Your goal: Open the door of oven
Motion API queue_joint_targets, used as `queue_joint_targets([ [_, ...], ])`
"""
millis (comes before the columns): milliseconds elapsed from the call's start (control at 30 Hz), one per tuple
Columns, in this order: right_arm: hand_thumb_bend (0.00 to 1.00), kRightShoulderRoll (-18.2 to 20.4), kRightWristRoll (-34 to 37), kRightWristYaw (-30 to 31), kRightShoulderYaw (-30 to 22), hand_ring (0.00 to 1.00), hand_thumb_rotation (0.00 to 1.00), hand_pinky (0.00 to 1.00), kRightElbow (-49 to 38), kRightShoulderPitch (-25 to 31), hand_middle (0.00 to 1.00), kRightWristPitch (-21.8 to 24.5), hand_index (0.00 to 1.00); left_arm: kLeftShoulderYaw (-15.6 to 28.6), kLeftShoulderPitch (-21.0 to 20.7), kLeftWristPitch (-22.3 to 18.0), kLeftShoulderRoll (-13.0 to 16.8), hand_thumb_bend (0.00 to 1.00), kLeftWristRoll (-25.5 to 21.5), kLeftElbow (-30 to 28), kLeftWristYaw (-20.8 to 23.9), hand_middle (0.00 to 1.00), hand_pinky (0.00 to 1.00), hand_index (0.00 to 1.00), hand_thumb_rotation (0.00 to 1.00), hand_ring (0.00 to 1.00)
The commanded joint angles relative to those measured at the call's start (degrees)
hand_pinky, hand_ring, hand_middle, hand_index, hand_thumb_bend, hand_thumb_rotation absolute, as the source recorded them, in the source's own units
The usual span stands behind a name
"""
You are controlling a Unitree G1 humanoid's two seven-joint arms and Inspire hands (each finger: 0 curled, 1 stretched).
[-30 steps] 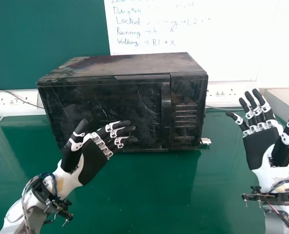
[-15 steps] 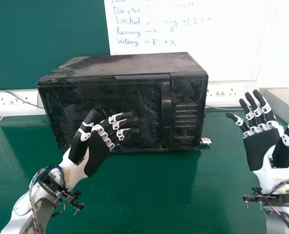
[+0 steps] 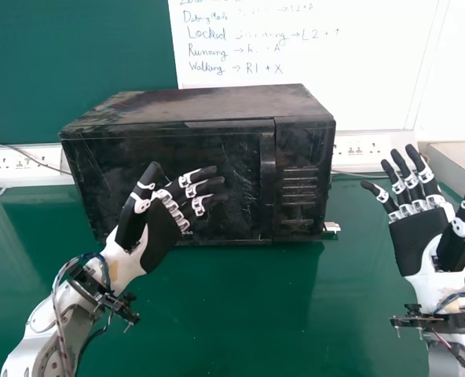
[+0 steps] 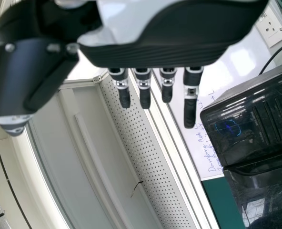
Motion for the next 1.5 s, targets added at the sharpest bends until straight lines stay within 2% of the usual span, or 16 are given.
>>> queue_joint_targets([
  [0,1.00,-0.25,-0.57,-0.01,0.00,0.88,0.83,0.72,0.52,0.09,0.92,-0.28,0.91,0.34,-1.49,0.91,0.09,1.00,-1.16,1.61,-0.85,1.00,0.74,1.00,0.80,0.96],
  [267,1.00,0.19,-2.54,-2.38,0.47,0.96,0.86,0.81,-0.59,0.24,0.99,-0.47,0.93,0.76,-4.91,2.98,-0.11,1.00,-2.31,5.31,-1.04,1.00,0.74,0.97,0.77,0.94],
  [700,1.00,0.05,-3.71,-3.80,0.70,0.98,0.88,0.85,-1.14,0.65,0.99,-0.97,0.93,0.92,-9.02,4.38,-0.33,1.00,-1.88,10.15,-1.46,1.00,0.78,0.94,0.76,0.97],
  [1000,1.00,0.17,-4.27,-4.50,0.88,0.98,0.88,0.87,-1.30,0.57,0.99,-1.20,0.93,0.44,-11.33,6.06,0.62,1.00,-1.10,13.43,-3.05,1.00,0.76,0.94,0.77,0.98],
  [1267,1.00,0.33,-4.24,-4.96,1.06,0.97,0.88,0.87,-1.71,0.76,0.99,-1.15,0.92,-1.01,-12.98,8.88,2.03,1.00,1.86,13.61,-2.11,0.98,0.74,0.94,0.79,0.92],
  [1467,1.00,0.23,-4.38,-4.93,1.14,0.98,0.88,0.88,-1.56,0.77,0.99,-1.45,0.92,-1.92,-13.63,9.22,1.37,1.00,4.73,12.84,0.07,0.98,0.73,0.94,0.80,0.91],
])
